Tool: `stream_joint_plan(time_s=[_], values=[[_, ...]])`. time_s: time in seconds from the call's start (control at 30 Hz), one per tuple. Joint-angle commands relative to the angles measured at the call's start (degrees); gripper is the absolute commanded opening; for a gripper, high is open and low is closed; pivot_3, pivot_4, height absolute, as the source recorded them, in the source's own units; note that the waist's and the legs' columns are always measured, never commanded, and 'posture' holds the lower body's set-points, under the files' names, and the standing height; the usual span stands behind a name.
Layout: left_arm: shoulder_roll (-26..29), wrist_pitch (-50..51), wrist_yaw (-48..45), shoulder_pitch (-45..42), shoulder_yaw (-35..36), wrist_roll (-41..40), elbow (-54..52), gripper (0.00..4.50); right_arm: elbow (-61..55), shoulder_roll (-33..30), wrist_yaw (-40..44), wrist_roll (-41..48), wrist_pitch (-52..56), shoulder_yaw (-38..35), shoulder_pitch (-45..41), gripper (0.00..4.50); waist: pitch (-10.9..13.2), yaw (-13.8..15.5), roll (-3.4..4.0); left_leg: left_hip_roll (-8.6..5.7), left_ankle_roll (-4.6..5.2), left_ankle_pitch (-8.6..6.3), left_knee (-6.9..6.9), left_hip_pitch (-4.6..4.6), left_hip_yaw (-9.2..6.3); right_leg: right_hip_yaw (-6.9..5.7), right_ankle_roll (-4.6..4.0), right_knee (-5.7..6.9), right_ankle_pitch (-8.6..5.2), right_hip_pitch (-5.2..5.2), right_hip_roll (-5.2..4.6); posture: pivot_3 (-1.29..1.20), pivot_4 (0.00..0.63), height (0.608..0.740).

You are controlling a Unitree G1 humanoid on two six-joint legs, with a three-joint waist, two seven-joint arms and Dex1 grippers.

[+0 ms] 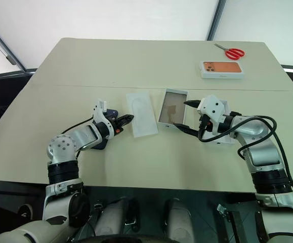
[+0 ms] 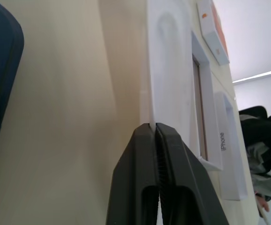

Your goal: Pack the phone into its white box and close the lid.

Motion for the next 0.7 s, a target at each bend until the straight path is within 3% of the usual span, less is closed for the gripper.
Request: stream_joint_plan(time_s=[0.03, 0.3, 0.7], values=[[-1.03, 1.05, 3.53, -0.42, 3.84, -3.05, 0.94, 0.04, -1.93, 0.00, -0.19, 0.32, -0.74, -1.05, -0.18, 4.50, 0.00, 0.00, 0.00, 0.00, 0.00, 0.00, 0.00, 0.00, -0.01, 0.00, 0.00, 0.00, 0.00, 0.00, 0.00, 0.00, 0.150, 0.738], [1.27, 3.16, 7.79, -4.54, 8.76, -10.48, 0.61, 0.04, -3.12, 0.10, 1.99, 2.58, 4.40, 0.31, 0.07, 4.50, 0.06, -0.04, -0.10, 0.01, 0.00, 0.00, 0.00, -0.02, -0.02, 0.00, 0.00, 0.01, 0.00, -0.02, 0.01, 0.00, 0.150, 0.738], [10.27, 0.77, 2.72, -8.46, 4.32, -7.54, 0.21, 0.04, 8.70, 5.27, 3.24, -2.07, 11.41, 9.28, -10.38, 4.50, 0.12, -0.11, -0.20, -0.01, -0.01, 0.01, 0.00, -0.03, -0.01, 0.00, 0.00, 0.02, 0.00, -0.04, 0.03, 0.00, 0.150, 0.738]])
